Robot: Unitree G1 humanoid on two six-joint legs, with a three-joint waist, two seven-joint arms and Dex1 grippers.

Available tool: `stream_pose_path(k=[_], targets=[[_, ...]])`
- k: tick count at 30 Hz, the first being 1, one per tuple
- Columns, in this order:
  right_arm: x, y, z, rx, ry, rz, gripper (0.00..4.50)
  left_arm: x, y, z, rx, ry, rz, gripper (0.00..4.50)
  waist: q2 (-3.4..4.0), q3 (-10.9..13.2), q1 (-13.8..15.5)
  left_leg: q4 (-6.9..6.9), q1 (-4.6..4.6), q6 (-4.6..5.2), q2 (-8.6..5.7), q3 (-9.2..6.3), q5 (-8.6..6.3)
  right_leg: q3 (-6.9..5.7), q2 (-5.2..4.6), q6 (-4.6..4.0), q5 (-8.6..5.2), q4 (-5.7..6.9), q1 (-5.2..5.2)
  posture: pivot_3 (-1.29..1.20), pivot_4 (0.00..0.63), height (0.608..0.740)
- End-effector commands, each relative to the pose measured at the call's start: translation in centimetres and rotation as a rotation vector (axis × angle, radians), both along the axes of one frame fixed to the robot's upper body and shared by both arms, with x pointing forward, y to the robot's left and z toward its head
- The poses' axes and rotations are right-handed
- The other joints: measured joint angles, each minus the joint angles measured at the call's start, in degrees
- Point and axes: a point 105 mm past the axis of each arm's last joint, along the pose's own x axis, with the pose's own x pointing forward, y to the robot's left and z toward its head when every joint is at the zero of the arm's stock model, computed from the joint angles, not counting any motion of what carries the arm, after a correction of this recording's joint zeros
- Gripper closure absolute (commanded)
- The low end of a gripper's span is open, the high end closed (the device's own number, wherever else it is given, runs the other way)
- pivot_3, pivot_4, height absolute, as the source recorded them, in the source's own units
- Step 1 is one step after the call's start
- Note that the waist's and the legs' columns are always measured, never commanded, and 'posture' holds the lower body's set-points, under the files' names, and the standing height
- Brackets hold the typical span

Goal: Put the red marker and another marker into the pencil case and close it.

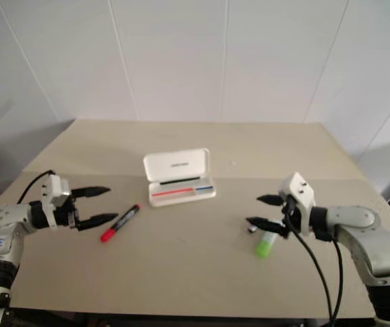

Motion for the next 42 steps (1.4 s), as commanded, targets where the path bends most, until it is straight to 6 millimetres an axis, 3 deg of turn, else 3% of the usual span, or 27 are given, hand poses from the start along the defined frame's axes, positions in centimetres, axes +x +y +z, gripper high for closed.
stream_pose_path(k=[1, 12, 28, 42], targets=[[-0.4, 0.5, 1.1, 0.041, -0.059, -0.002, 0.0, 0.4, -0.6, 1.2, 0.0, -0.032, -0.017, 0.05, 0.0, 0.0, 0.06, 0.0, 0.0, 0.0, 0.0, -0.01, 0.0, -0.01, 0.0, 0.0, 0.0, 0.01, 0.0, 0.0, 0.15, 0.74], [-0.9, 1.3, 1.5, 0.063, -0.09, -0.005, 0.0, 4.2, -5.2, 1.7, -0.024, -0.063, -0.039, 0.05, -0.04, 0.02, 0.21, 0.12, 0.0, 0.0, -0.03, -0.03, 0.0, -0.01, 0.01, 0.08, 0.04, 0.02, 0.07, 0.0, 0.15, 0.74], [-2.3, 3.0, 0.7, 0.13, -0.105, -0.051, 0.0, 7.7, -10.2, -0.5, 0.115, 0.106, -0.067, 0.05, -0.13, 0.07, 0.26, 0.14, -0.06, 0.01, -0.07, -0.05, 0.0, 0.0, 0.02, 0.13, 0.06, -0.01, 0.06, 0.0, 0.15, 0.74], [-2.8, 3.0, 0.0, 0.145, -0.097, -0.096, 0.0, 8.9, -11.4, -2.5, 0.292, 0.173, -0.001, 0.05, -0.19, 0.1, 0.21, 0.14, -0.06, 0.01, -0.06, -0.05, 0.0, 0.01, 0.05, 0.15, 0.07, 0.03, 0.05, 0.0, 0.15, 0.74]])
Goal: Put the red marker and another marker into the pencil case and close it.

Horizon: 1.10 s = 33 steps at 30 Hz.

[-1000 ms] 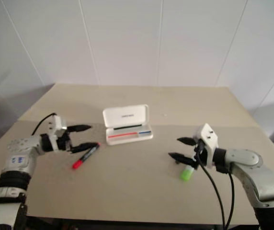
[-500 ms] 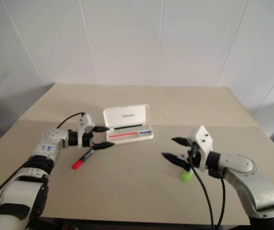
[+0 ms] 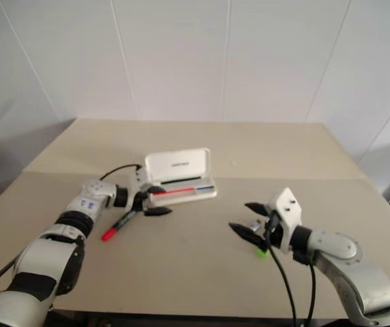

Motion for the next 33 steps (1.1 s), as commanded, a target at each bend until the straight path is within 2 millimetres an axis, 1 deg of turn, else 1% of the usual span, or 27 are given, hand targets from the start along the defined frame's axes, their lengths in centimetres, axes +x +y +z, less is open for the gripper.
stream_pose_path(k=[1, 4, 5, 9, 14, 16, 18, 19, 26, 30, 33], targets=[[-0.5, 0.1, 1.3, 0.015, -0.057, 0.002, 0.0, 0.5, -0.6, 0.9, 0.048, -0.038, -0.006, 0.05, -0.01, 0.0, 0.03, 0.0, 0.0, 0.0, 0.0, 0.0, 0.0, 0.0, 0.0, 0.0, 0.0, 0.0, 0.0, 0.0, 0.15, 0.74], [-0.5, 0.1, 1.3, 0.014, -0.057, 0.001, 0.0, 0.8, -0.4, 0.1, 0.105, -0.024, 0.034, 0.05, -0.01, 0.0, 0.02, 0.0, 0.0, 0.0, 0.0, 0.0, 0.0, 0.0, 0.0, 0.0, 0.0, 0.0, 0.0, 0.0, 0.15, 0.74], [-0.5, 0.1, 1.3, 0.013, -0.057, 0.0, 0.0, 1.0, -0.3, -0.1, 0.12, -0.029, 0.055, 0.45, -0.02, 0.01, 0.02, 0.0, 0.01, 0.0, 0.0, 0.0, 0.0, 0.0, 0.0, 0.01, 0.0, 0.01, 0.0, 0.0, 0.15, 0.74], [-0.4, 0.0, 1.4, 0.005, -0.059, 0.001, 0.0, 1.3, -0.3, -0.3, 0.128, -0.039, 0.081, 1.63, -0.03, 0.02, -0.03, 0.0, 0.04, 0.0, 0.0, 0.0, 0.01, 0.0, 0.01, 0.02, 0.0, 0.05, 0.02, 0.0, 0.15, 0.74], [-0.4, -0.3, 1.6, -0.008, -0.061, 0.004, 0.0, 1.4, -0.7, 0.2, 0.113, -0.061, 0.076, 3.15, -0.03, 0.02, 0.0, 0.01, 0.04, -0.01, 0.0, 0.0, 0.02, 0.0, 0.01, 0.04, 0.02, 0.05, 0.02, 0.0, 0.15, 0.74], [-0.4, -0.3, 1.7, -0.012, -0.063, 0.007, 0.0, 1.4, -0.7, 0.4, 0.108, -0.073, 0.073, 3.86, -0.03, 0.02, 0.01, 0.0, 0.03, -0.01, -0.01, 0.0, 0.02, 0.01, 0.0, 0.04, 0.02, 0.03, 0.02, 0.0, 0.15, 0.74], [-0.3, -0.4, 1.8, -0.017, -0.065, 0.011, 0.0, 1.4, -0.7, 0.8, 0.098, -0.085, 0.067, 4.43, -0.03, 0.02, -0.08, 0.01, 0.03, -0.01, -0.01, 0.0, 0.02, 0.01, 0.0, 0.04, 0.02, 0.03, 0.02, 0.0, 0.15, 0.74], [-0.3, -0.4, 1.8, -0.02, -0.066, 0.012, 0.0, 1.4, -0.7, 1.0, 0.092, -0.092, 0.064, 4.49, -0.03, 0.02, -0.12, 0.0, 0.03, -0.01, -0.01, 0.0, 0.02, 0.01, 0.0, 0.04, 0.02, 0.03, 0.01, 0.0, 0.15, 0.74], [0.2, -0.8, 2.3, -0.037, -0.073, 0.02, 0.0, 1.1, -0.5, 2.6, 0.033, -0.154, 0.02, 4.49, -0.06, 0.03, -0.05, 0.0, 0.02, 0.0, 0.0, 0.0, 0.02, 0.01, 0.0, 0.05, 0.02, 0.04, 0.0, 0.0, 0.15, 0.74], [0.5, -1.2, 2.5, -0.047, -0.072, 0.023, 0.0, 0.0, -0.5, 3.6, -0.002, -0.213, -0.082, 4.49, -0.06, 0.03, -0.01, -0.02, 0.01, -0.01, 0.0, -0.01, 0.02, 0.01, 0.0, 0.04, 0.02, 0.02, 0.0, 0.0, 0.15, 0.74], [0.5, -1.5, 2.6, -0.054, -0.065, 0.028, 0.0, -1.3, -0.4, 3.6, 0.012, -0.237, -0.164, 4.49, -0.06, 0.03, -0.09, -0.02, 0.0, 0.0, 0.0, 0.0, 0.02, 0.01, -0.01, 0.04, 0.02, 0.01, -0.01, 0.0, 0.15, 0.74]])
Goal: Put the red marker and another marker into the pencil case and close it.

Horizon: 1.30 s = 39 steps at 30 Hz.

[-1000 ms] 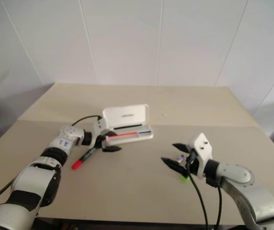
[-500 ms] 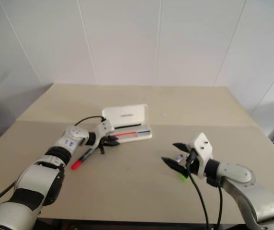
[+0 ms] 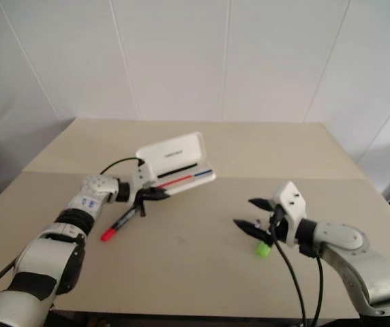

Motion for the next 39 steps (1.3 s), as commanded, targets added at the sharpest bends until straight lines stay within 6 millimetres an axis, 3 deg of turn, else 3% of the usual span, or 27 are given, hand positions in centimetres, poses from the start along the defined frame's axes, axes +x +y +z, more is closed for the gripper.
stream_pose_path(k=[1, 8, 15, 20, 25, 39], targets=[[-0.2, -0.5, 1.5, -0.005, -0.055, 0.01, 0.0, -1.5, -0.1, 1.8, -0.004, -0.092, -0.112, 4.49, 0.0, 0.0, -0.05, 0.0, 0.0, 0.0, 0.0, 0.01, 0.0, 0.01, 0.0, 0.0, 0.0, 0.01, 0.0, 0.0, 0.15, 0.74], [-1.0, -1.4, 1.4, -0.025, -0.031, 0.043, 0.0, -5.8, 0.5, 0.4, 0.045, -0.09, -0.241, 4.49, 0.0, 0.0, 0.02, 0.01, 0.03, 0.0, 0.04, 0.0, 0.0, 0.03, 0.0, -0.01, 0.0, 0.05, 0.01, 0.0, 0.15, 0.74], [-3.7, -2.0, 1.8, -0.003, -0.025, 0.145, 0.0, -8.1, 0.6, -0.8, 0.093, -0.108, -0.264, 4.49, 0.0, 0.0, 0.18, 0.06, 0.06, 0.0, 0.03, 0.0, 0.0, 0.03, 0.0, -0.01, 0.0, 0.06, 0.08, 0.0, 0.15, 0.74], [-4.9, -2.3, 1.4, -0.008, 0.015, 0.183, 0.0, -9.0, 0.2, -0.4, 0.089, -0.138, -0.28, 4.49, 0.0, 0.0, 0.13, 0.12, 0.09, 0.0, 0.04, 0.0, 0.0, 0.03, 0.0, -0.01, 0.0, 0.05, 0.14, 0.0, 0.15, 0.74], [-4.7, -2.5, 1.1, -0.003, 0.019, 0.166, 0.0, -9.9, -0.3, -0.7, 0.084, -0.164, -0.316, 4.49, 0.0, 0.0, -0.16, 0.12, 0.17, 0.0, 0.05, 0.06, 0.0, 0.07, 0.01, -0.01, 0.0, 0.05, 0.16, 0.0, 0.15, 0.74], [-3.7, -1.6, 0.8, 0.011, 0.005, 0.144, 0.0, -10.9, -2.3, -4.7, 0.171, -0.128, -0.383, 4.49, 0.0, 0.0, 0.0, 0.15, 0.14, 0.01, 0.04, 0.06, -0.01, 0.08, 0.0, -0.02, 0.0, 0.01, 0.17, 0.0, 0.15, 0.74]])
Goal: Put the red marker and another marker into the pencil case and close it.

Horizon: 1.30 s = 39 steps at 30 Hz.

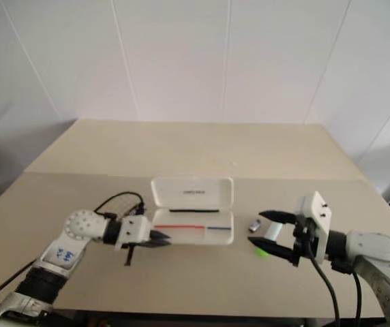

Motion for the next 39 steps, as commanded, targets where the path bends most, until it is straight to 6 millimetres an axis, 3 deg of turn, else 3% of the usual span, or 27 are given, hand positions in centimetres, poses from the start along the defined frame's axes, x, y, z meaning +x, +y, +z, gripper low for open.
stream_pose_path(k=[1, 4, 11, 18, 29, 33, 39], targets=[[-0.1, 0.3, 0.7, 0.0, -0.047, 0.004, 0.0, -0.4, -0.7, 0.3, -0.007, -0.043, -0.029, 4.49, 0.0, 0.0, 0.03, 0.0, 0.0, 0.0, 0.0, 0.0, 0.0, 0.0, 0.0, 0.0, 0.0, 0.01, 0.0, 0.0, 0.15, 0.74], [-0.1, 0.3, 0.7, 0.001, -0.048, 0.001, 0.0, -0.6, -1.2, -0.1, 0.0, -0.04, -0.033, 4.49, 0.0, 0.0, 0.1, 0.01, 0.01, 0.0, 0.0, -0.01, 0.0, 0.0, 0.0, 0.0, 0.0, 0.02, 0.01, 0.0, 0.15, 0.74], [0.0, 0.3, 0.8, 0.0, -0.054, -0.004, 0.0, -0.5, -1.8, 0.2, -0.002, -0.071, -0.035, 2.34, 0.0, 0.0, 0.12, 0.03, 0.0, 0.0, 0.0, -0.01, 0.0, 0.0, 0.0, 0.0, 0.0, 0.01, 0.02, 0.0, 0.15, 0.74], [0.1, 0.2, 0.8, -0.003, -0.055, -0.003, 0.0, -2.0, -2.4, 1.5, -0.043, -0.056, -0.08, 0.02, 0.0, 0.0, 0.04, 0.03, 0.01, 0.0, 0.0, 0.0, 0.0, 0.0, 0.0, 0.0, 0.0, 0.01, 0.02, 0.0, 0.15, 0.74], [-0.1, 0.5, 1.0, 0.024, -0.032, 0.048, 0.0, -4.3, -2.3, 4.2, -0.182, -0.011, -0.062, 0.02, 0.0, 0.0, 0.05, 0.03, 0.01, 0.0, 0.0, 0.0, 0.0, 0.01, 0.0, -0.02, -0.01, -0.01, 0.04, 0.0, 0.15, 0.74], [-0.2, 0.7, 1.0, 0.032, -0.028, 0.082, 0.0, -3.8, -1.4, 6.3, -0.295, -0.069, 0.043, 0.02, 0.0, 0.0, 0.03, 0.03, 0.02, 0.0, 0.01, -0.01, 0.0, 0.0, 0.0, -0.02, -0.01, 0.0, 0.04, 0.0, 0.15, 0.74], [-0.1, 0.6, 0.7, 0.013, -0.006, 0.125, 0.0, -1.8, 1.9, 9.1, -0.424, -0.144, 0.31, 0.02, 0.0, 0.0, 0.03, 0.03, 0.03, 0.0, 0.01, 0.0, 0.0, 0.0, 0.0, -0.01, -0.01, 0.0, 0.04, 0.0, 0.15, 0.74]])
